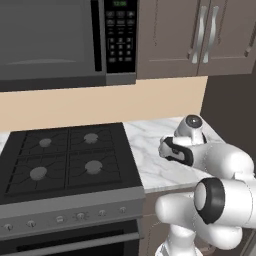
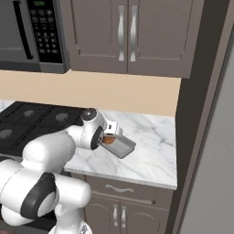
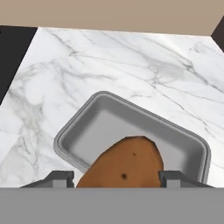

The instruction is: Take the cucumber and potato out of the freezer and place them in the tupperware container on the counter. Then put the tupperware containing the vegetables back in the freezer.

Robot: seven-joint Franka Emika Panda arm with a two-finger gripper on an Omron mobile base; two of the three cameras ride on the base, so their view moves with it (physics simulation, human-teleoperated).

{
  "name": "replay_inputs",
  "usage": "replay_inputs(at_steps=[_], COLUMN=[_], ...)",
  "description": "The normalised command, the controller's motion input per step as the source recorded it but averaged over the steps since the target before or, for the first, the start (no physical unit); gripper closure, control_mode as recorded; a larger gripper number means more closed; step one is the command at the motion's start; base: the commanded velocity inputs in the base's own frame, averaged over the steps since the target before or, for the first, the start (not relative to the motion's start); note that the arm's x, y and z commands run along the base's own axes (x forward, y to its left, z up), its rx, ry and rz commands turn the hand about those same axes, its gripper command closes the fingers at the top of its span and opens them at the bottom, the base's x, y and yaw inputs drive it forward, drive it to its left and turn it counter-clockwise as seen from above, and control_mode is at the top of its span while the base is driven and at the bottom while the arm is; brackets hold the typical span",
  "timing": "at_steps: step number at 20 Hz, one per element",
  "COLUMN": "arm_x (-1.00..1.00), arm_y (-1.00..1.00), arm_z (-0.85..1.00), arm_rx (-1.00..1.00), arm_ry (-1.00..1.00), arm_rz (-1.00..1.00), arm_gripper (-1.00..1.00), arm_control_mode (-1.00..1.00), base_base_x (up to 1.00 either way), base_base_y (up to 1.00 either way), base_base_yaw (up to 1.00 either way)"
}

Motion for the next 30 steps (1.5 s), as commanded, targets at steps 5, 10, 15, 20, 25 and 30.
replay_inputs(at_steps=[5,10,15,20,25,30], arm_x=[0.22,0.15,0.03,0.01,0.08,0.11], arm_y=[-0.02,-0.08,-0.05,-0.03,-0.01,0.0], arm_z=[-0.14,-0.1,-0.08,-0.08,-0.05,-0.03], arm_rx=[0.0,0.0,0.0,0.0,0.0,0.0], arm_ry=[0.0,0.0,0.0,0.0,0.02,0.03], arm_rz=[0.0,0.0,0.0,0.0,0.0,0.0], arm_gripper=[1.0,1.0,1.0,1.0,1.0,1.0], arm_control_mode=[-1.0,-1.0,-1.0,-1.0,-1.0,-1.0], base_base_x=[0.0,0.0,0.0,0.0,0.0,0.0], base_base_y=[0.0,0.0,0.0,0.0,0.0,0.0], base_base_yaw=[0.0,0.0,0.0,0.0,0.0,0.0])
